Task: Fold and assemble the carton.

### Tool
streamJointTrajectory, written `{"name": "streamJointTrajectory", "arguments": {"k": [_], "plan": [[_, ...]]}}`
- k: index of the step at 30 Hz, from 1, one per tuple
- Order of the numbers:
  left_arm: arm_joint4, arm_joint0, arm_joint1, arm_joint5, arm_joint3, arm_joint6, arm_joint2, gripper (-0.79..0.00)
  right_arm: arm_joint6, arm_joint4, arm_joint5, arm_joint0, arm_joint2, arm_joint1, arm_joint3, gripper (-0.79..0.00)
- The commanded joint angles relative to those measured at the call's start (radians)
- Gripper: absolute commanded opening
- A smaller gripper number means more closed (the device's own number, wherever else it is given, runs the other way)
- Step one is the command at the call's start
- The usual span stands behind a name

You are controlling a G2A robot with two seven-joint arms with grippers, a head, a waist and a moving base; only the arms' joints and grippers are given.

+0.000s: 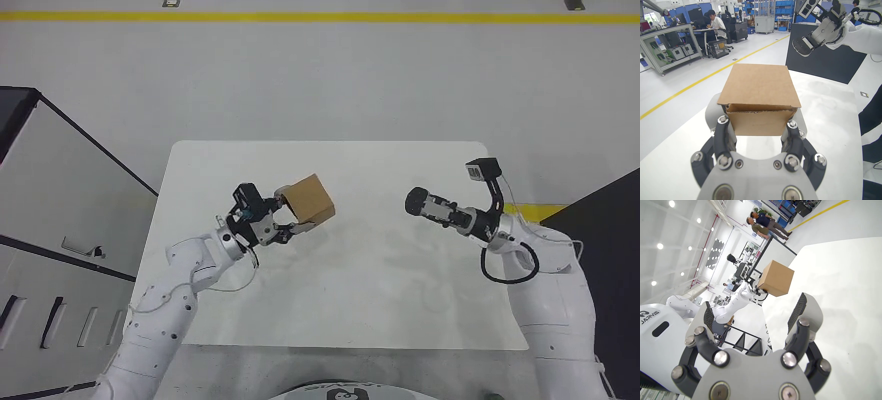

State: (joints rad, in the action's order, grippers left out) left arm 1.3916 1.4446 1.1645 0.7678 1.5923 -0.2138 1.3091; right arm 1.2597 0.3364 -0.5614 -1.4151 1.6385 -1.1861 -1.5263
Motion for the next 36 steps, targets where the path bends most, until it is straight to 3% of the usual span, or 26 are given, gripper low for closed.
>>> {"name": "streamJointTrajectory", "arguments": {"k": [1, 5, 13, 17, 22, 26, 36], "plan": [[-0.008, 0.013, -0.003, 0.012, 0.025, 0.008, 0.003, -0.785, 0.003, 0.026, 0.004, -0.020, 0.023, 0.011, -0.009, 0.000], [0.016, 0.026, -0.009, 0.019, 0.079, 0.021, 0.010, -0.785, 0.007, 0.068, 0.008, -0.053, 0.047, 0.030, -0.044, 0.000], [0.049, 0.027, -0.010, -0.004, 0.093, 0.045, 0.010, -0.785, 0.007, 0.068, 0.008, -0.053, 0.047, 0.030, -0.044, 0.000], [0.073, 0.041, -0.019, 0.021, 0.218, 0.061, 0.028, -0.785, 0.007, 0.068, 0.008, -0.053, 0.047, 0.030, -0.044, 0.000], [0.005, 0.012, -0.031, 0.086, 0.392, 0.196, 0.092, -0.785, 0.007, 0.068, 0.008, -0.053, 0.047, 0.030, -0.044, 0.000], [-0.086, -0.017, -0.039, 0.123, 0.472, 0.269, 0.134, -0.785, 0.007, 0.068, 0.008, -0.053, 0.047, 0.030, -0.044, 0.000], [-0.162, -0.032, -0.045, 0.134, 0.507, 0.320, 0.164, -0.785, 0.007, 0.068, 0.008, -0.053, 0.047, 0.030, -0.044, 0.000]]}}
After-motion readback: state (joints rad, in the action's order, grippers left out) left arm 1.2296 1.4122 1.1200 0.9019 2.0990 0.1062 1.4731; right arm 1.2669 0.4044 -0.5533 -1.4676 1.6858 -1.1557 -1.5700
